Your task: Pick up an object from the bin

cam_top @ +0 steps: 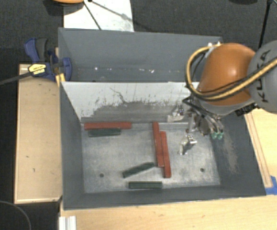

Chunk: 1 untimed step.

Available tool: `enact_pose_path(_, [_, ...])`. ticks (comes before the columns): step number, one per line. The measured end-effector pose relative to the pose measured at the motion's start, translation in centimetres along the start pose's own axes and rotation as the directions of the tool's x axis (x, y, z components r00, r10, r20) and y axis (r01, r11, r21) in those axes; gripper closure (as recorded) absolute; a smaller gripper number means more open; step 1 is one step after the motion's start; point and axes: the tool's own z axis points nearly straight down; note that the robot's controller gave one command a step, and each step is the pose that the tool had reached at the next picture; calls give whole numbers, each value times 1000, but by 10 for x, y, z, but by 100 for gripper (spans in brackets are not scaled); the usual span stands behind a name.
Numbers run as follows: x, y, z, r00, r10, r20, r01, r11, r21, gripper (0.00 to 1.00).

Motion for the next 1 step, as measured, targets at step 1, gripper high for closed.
enact_pose_path(1, [0,0,0,1000,1,1,-1,1000,0,0])
